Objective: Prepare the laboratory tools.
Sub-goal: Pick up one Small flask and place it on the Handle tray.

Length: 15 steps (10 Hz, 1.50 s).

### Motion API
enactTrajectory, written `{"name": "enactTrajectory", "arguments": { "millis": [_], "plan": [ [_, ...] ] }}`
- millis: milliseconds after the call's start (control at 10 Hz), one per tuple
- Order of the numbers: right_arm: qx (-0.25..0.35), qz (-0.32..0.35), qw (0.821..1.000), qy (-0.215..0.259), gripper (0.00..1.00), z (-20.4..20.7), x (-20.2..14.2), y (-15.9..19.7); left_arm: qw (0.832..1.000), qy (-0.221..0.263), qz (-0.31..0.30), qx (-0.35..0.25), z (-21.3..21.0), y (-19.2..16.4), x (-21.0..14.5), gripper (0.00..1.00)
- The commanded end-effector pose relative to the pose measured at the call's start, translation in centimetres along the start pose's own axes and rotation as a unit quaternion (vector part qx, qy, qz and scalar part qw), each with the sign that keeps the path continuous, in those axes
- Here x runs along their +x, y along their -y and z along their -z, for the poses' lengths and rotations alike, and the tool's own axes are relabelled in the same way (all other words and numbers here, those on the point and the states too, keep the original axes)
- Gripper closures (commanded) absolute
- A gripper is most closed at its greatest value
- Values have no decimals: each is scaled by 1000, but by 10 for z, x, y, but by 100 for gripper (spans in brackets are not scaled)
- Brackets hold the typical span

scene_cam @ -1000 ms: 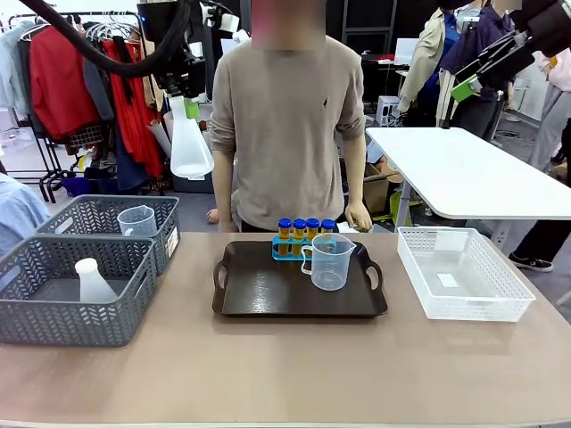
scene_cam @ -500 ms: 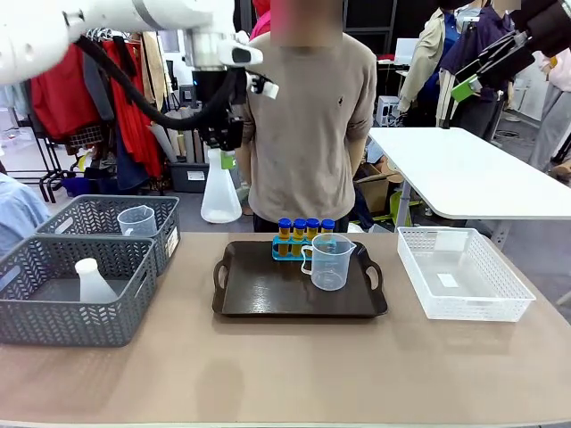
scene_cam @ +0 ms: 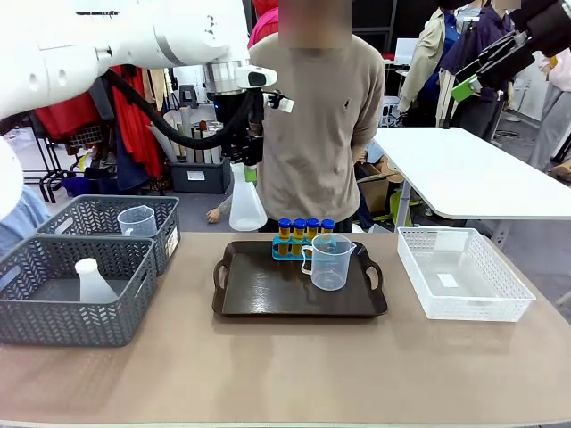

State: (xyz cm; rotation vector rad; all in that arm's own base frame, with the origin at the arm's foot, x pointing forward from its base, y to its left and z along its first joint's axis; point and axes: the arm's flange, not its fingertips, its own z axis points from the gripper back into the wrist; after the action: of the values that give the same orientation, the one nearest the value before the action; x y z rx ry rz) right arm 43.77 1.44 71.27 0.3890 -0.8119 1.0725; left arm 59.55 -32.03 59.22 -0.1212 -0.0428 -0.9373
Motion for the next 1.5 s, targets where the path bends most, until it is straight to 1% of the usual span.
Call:
{"name": "enactTrajectory", "arguments": {
  "millis": [0,100,200,300,600,700,800,900,1000,1100,1300,1400],
  "plan": [
    [2,-3,1000,5,0,-1,1,0,1000,17,18,18,16,9,-2,100],
    [2,-3,1000,5,0,-1,1,0,999,15,27,20,21,10,3,100],
    [2,-3,1000,5,0,-1,1,0,999,26,34,19,21,12,8,100],
    [2,-3,1000,5,0,-1,1,0,1000,16,10,10,15,6,11,100],
    [2,-3,1000,5,0,-1,1,0,1000,16,10,10,15,6,11,100],
    [2,-3,1000,5,0,-1,1,0,1000,18,14,11,22,7,14,100],
    [2,-3,1000,5,0,-1,1,0,1000,2,28,-4,36,9,18,100],
    [2,-3,1000,5,0,-1,1,0,999,5,24,25,52,6,23,100],
    [2,-3,1000,5,0,-1,1,0,999,8,22,29,65,8,25,100],
    [2,-3,1000,5,0,-1,1,0,1000,2,28,14,78,8,25,100],
    [2,-3,1000,5,0,-1,1,0,998,-3,46,34,113,5,22,100],
    [2,-3,1000,5,0,-1,1,0,999,-2,45,14,124,4,21,100]
  ]
}}
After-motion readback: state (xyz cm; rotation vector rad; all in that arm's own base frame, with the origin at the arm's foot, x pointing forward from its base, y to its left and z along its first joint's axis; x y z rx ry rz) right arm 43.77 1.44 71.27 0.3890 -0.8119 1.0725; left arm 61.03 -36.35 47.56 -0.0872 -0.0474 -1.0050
